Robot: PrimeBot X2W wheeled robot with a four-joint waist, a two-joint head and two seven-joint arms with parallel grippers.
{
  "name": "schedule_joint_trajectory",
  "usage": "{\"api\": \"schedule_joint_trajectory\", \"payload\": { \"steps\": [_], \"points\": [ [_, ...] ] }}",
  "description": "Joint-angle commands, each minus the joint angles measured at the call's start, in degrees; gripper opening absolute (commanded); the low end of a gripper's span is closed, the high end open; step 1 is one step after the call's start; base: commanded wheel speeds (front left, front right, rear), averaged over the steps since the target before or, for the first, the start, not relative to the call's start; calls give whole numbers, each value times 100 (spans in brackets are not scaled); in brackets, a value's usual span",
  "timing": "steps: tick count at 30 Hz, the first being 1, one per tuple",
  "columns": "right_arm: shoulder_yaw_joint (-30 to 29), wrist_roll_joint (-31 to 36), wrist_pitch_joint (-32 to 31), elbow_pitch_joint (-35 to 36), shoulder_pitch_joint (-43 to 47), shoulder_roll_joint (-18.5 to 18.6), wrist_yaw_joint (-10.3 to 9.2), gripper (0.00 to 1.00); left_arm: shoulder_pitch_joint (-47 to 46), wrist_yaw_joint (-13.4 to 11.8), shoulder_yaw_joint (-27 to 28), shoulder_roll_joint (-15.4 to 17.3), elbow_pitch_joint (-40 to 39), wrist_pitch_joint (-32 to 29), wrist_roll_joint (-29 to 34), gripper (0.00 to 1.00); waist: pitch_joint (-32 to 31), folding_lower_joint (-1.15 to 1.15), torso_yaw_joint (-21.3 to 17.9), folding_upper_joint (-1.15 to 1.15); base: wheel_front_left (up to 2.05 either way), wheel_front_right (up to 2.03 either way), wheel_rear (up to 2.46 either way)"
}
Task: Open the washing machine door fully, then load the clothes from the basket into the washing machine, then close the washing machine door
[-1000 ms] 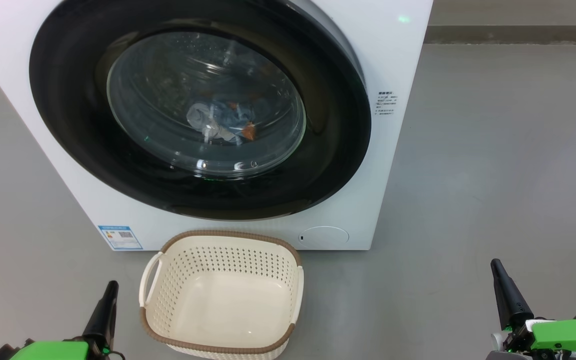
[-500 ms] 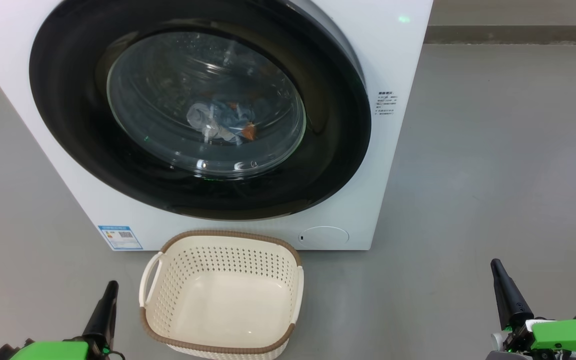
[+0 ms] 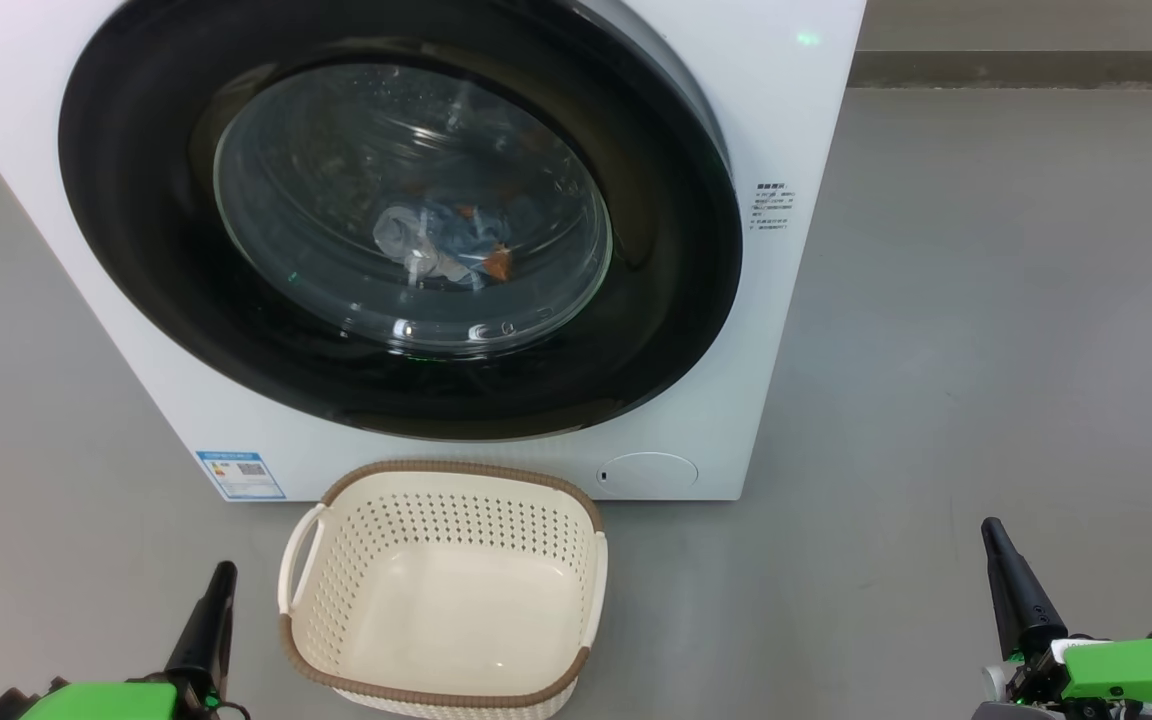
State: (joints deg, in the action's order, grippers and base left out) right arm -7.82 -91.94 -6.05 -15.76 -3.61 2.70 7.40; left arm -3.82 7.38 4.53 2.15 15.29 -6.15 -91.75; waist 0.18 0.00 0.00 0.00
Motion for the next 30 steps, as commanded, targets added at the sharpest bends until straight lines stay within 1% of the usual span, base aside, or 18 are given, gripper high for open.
{"api": "schedule_joint_trajectory", "payload": {
  "steps": [1,30],
  "points": [
    [125,-18,-48,174,-258,19,9,0,-237,11,203,75,-126,-37,-38,0,0,0,0,0,0,0,0],
    [124,-18,-48,174,-258,19,9,0,-238,11,204,74,-125,-38,-37,0,0,0,0,0,0,0,0]
  ]
}}
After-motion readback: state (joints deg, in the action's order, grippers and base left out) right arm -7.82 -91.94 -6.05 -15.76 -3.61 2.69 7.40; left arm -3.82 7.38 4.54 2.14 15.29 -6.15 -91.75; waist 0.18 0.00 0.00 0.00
